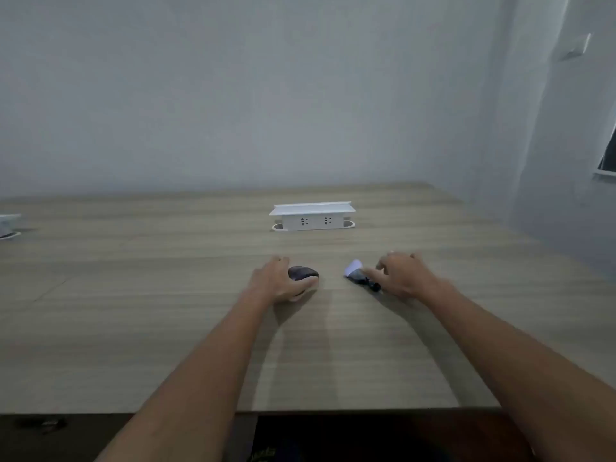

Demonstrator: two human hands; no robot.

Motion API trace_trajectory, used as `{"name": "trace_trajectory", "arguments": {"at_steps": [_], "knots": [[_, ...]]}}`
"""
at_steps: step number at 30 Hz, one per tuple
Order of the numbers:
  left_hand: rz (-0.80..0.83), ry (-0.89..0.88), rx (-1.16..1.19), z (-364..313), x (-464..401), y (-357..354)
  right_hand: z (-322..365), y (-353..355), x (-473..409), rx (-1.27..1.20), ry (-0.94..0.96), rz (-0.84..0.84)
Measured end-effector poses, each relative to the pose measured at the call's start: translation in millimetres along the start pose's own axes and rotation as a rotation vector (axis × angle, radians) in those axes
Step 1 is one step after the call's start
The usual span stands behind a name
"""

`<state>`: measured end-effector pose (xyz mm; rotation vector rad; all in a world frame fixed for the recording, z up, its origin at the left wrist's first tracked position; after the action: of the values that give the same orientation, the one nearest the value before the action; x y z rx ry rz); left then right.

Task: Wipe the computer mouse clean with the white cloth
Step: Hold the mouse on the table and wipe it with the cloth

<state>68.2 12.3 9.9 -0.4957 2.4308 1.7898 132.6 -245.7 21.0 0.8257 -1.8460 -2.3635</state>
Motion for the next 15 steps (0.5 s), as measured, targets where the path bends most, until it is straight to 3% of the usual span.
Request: {"name": "trace_trajectory", "arguments": {"at_steps": [15], "knots": [[-0.001,0.017,0.214,20,-12,-15,-1,-9,0,-0.143,0.03,-0.065]]}}
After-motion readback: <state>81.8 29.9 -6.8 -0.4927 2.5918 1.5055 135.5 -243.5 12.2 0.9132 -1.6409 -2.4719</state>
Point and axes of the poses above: each hand's wrist, its own x-axis away from the middle knuckle, its own y-axis out of the back of the hand, z = x × y, the point moved 7 cm from there along -x, towards the middle knuckle, and after that the axes turned 7 degrees about -z, right-handed, at the moved point
